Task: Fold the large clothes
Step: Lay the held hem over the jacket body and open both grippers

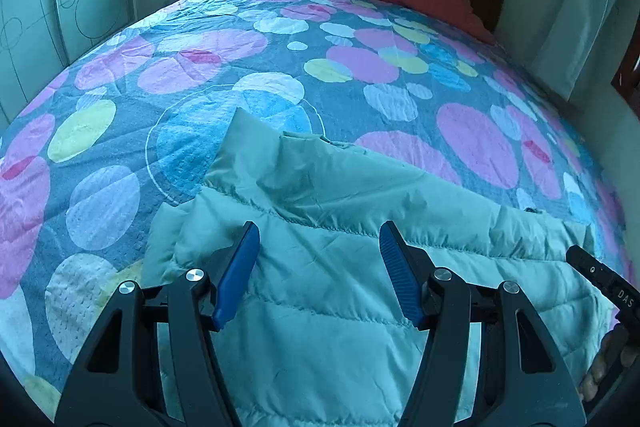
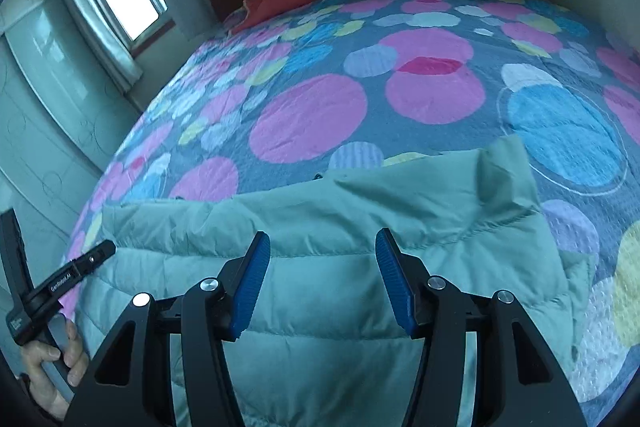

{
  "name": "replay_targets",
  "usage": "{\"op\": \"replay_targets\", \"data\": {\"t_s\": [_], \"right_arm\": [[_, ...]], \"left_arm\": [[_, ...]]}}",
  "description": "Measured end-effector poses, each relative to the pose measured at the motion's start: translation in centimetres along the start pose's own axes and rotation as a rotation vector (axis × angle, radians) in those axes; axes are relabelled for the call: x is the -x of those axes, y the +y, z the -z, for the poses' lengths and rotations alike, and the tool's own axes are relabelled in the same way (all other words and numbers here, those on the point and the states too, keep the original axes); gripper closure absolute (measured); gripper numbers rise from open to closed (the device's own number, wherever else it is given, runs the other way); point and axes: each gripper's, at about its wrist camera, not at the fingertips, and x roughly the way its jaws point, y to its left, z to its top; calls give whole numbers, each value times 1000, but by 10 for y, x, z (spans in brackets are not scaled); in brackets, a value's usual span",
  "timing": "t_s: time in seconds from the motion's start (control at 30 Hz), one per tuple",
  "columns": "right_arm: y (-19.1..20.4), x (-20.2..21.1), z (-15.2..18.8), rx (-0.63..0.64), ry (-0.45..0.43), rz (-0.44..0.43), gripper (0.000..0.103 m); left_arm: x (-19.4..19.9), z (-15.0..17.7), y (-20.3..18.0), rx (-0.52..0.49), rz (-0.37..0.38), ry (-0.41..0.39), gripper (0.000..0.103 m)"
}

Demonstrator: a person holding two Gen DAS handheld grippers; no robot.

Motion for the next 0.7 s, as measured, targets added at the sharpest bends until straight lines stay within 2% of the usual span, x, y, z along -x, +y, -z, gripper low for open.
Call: {"op": "replay_targets", "data": {"t_s": [0.17,0.33,0.43,0.53,0.6,0.7], "right_arm": [[18,-35,6,147,35,138,48],[18,-48,10,160,38,159,48],[17,-40,8,147,46,148,48],[6,-16,7,118,20,149,48],[-8,0,8,97,4,180,48],[-28,7,13,90,4,254,48]], "left_arm": [[-25,2,-11,-58,-51,17,41],[-39,4,-18,-89,-60,17,40],[-29,3,-16,-86,-58,44,41],[-4,4,-4,-57,-25,36,41],[7,8,5,-54,-19,28,41],[1,15,14,-70,-46,40,41]]}}
